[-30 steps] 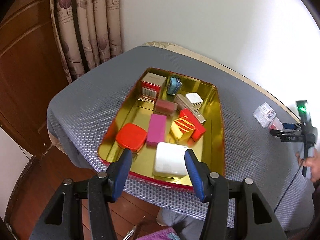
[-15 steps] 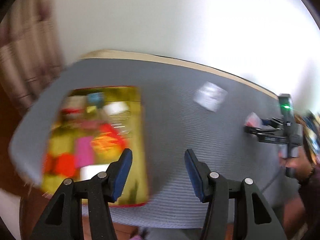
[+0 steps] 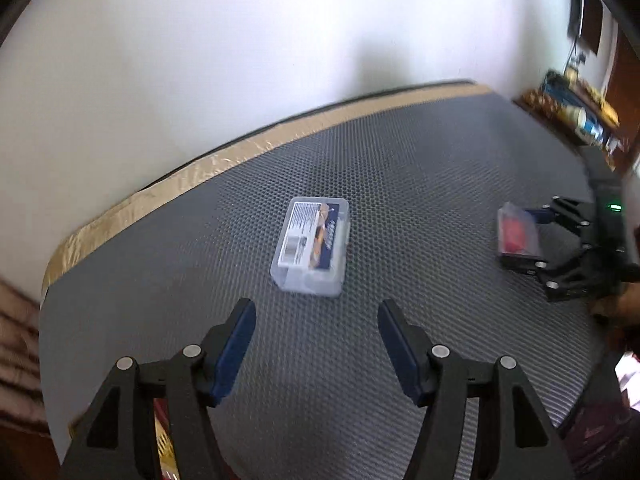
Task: Organize rigid objects
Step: 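Grasp the clear blue-label box with the left tool while the right tool grasps the red-card case, then carry both clear boxes toward the tin with the left and right tools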
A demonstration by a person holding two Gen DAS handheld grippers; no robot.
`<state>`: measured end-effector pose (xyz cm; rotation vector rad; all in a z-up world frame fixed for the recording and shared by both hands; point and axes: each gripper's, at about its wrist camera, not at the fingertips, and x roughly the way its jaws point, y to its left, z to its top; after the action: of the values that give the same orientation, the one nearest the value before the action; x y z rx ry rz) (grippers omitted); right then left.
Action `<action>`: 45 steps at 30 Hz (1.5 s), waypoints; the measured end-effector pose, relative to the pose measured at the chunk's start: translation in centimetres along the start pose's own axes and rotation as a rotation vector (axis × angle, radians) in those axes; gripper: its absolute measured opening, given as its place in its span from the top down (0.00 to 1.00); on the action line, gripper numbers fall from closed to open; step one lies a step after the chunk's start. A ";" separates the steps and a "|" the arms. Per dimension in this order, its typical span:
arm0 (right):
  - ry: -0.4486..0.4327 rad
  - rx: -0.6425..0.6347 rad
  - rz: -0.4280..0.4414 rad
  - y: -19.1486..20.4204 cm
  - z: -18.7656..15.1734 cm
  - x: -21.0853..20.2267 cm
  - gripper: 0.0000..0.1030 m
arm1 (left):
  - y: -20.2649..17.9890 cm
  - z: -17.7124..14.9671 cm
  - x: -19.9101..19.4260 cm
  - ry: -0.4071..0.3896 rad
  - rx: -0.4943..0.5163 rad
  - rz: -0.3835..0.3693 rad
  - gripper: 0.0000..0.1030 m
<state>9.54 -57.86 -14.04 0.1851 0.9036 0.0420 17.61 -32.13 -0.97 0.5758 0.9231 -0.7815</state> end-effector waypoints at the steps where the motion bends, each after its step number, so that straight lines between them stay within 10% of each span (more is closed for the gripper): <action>1: -0.003 0.007 0.008 -0.2 -0.1 -0.1 0.27 | 0.2 0.7 0.9 0.016 0.014 -0.007 0.37; 22: -0.024 0.109 0.108 -2.5 -0.6 -0.8 0.26 | 1.6 5.5 12.8 0.298 0.098 -0.150 0.36; 28: -0.025 0.112 0.115 -2.9 -0.7 -0.8 0.26 | 1.8 5.5 13.8 0.249 0.056 -0.155 0.39; 45: 0.003 0.032 0.032 -0.4 -0.2 0.2 0.23 | 0.1 -2.3 -0.1 0.057 -0.297 -0.172 0.39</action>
<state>9.49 -58.15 -14.38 0.2299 0.9047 0.0578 16.59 -30.32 -2.06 0.2618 1.1281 -0.7662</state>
